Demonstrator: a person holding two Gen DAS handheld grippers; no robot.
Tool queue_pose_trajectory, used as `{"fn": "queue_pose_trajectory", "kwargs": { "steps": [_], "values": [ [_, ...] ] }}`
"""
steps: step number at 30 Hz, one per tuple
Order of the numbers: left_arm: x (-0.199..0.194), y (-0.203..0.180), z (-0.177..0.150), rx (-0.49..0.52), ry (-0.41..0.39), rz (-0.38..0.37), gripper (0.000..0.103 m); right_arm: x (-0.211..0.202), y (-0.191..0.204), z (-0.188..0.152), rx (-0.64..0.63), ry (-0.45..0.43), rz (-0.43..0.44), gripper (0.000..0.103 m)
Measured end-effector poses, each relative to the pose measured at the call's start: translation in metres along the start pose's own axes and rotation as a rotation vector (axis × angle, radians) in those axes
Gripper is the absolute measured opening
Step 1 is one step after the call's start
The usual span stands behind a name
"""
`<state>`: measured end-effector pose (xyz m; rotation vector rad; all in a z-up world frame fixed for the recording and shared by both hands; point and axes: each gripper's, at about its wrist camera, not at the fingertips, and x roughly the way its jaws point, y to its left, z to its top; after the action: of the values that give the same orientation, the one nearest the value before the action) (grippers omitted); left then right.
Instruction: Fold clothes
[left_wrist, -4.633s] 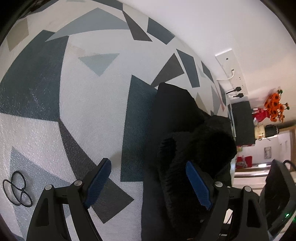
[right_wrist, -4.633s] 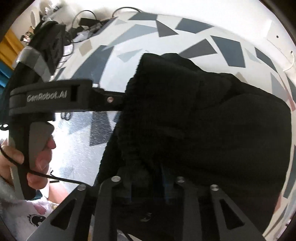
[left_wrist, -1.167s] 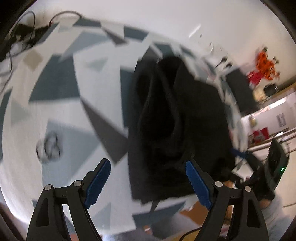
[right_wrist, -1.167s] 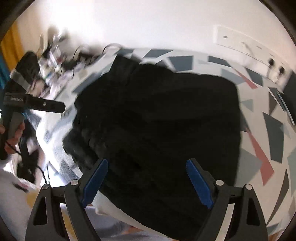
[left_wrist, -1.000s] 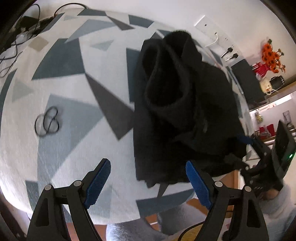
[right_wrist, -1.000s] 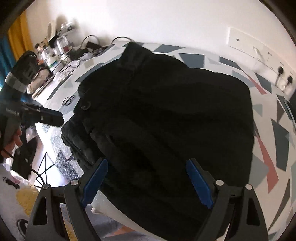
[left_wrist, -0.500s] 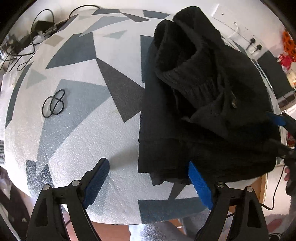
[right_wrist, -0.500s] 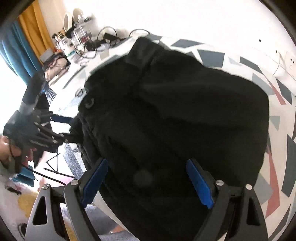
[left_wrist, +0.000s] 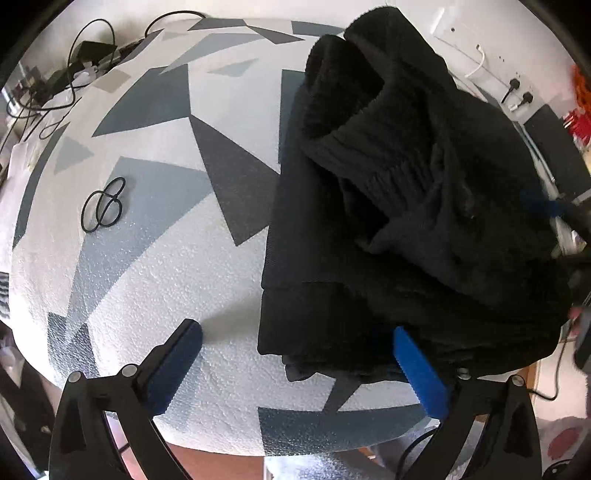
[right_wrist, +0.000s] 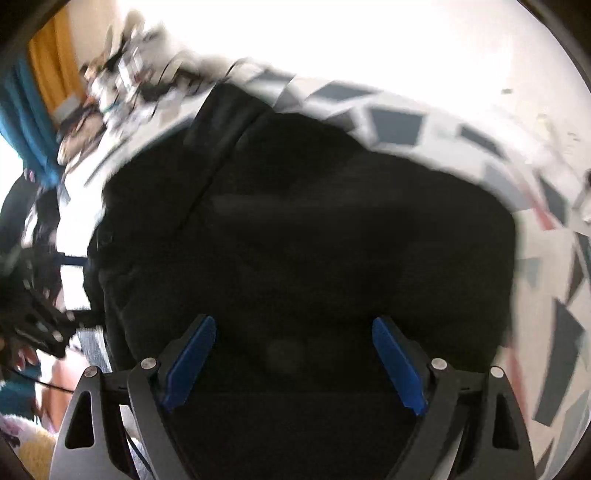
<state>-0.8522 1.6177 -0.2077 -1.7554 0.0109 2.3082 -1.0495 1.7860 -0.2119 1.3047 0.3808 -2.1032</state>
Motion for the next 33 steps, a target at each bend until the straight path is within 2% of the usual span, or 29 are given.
{"fn": "queue_pose_trajectory", "kwargs": {
  "steps": [3, 6, 7, 10, 12, 18, 21, 23, 26, 28, 33],
  "values": [
    [-0.004, 0.006, 0.003, -0.014, 0.011, -0.043, 0.102, 0.005, 0.022, -0.005, -0.101, -0.005, -0.021, 0.094],
    [-0.009, 0.014, 0.005, -0.059, 0.036, -0.102, 0.102, 0.007, 0.021, -0.004, -0.088, 0.005, 0.013, 0.095],
    [-0.012, 0.018, 0.003, -0.097, 0.04, -0.151, 0.102, 0.008, 0.02, -0.004, -0.09, 0.006, 0.016, 0.095],
    [-0.019, 0.034, -0.012, -0.259, 0.034, -0.41, 0.102, 0.009, 0.018, -0.005, -0.084, 0.001, 0.025, 0.097],
    [-0.016, 0.042, -0.023, -0.361, 0.034, -0.543, 0.102, 0.009, 0.017, -0.006, -0.082, -0.006, 0.028, 0.097],
    [-0.007, 0.064, -0.027, -0.59, -0.069, -0.703, 0.102, 0.01, 0.014, -0.007, -0.078, -0.009, 0.05, 0.1],
    [-0.002, 0.065, -0.026, -0.666, -0.093, -0.755, 0.102, 0.01, 0.011, -0.008, -0.072, -0.016, 0.064, 0.1],
    [-0.001, 0.059, -0.024, -0.684, -0.104, -0.76, 0.102, 0.009, 0.01, -0.008, -0.068, -0.017, 0.072, 0.1],
    [0.003, 0.068, -0.028, -0.675, -0.087, -0.767, 0.102, 0.009, 0.011, -0.007, -0.069, -0.008, 0.083, 0.1],
    [0.005, 0.06, -0.022, -0.675, -0.079, -0.773, 0.102, 0.01, 0.014, -0.007, -0.072, -0.005, 0.089, 0.1],
    [0.005, 0.038, -0.004, -0.588, -0.081, -0.712, 0.102, 0.007, 0.017, -0.012, -0.08, -0.002, 0.114, 0.1]
  ]
}}
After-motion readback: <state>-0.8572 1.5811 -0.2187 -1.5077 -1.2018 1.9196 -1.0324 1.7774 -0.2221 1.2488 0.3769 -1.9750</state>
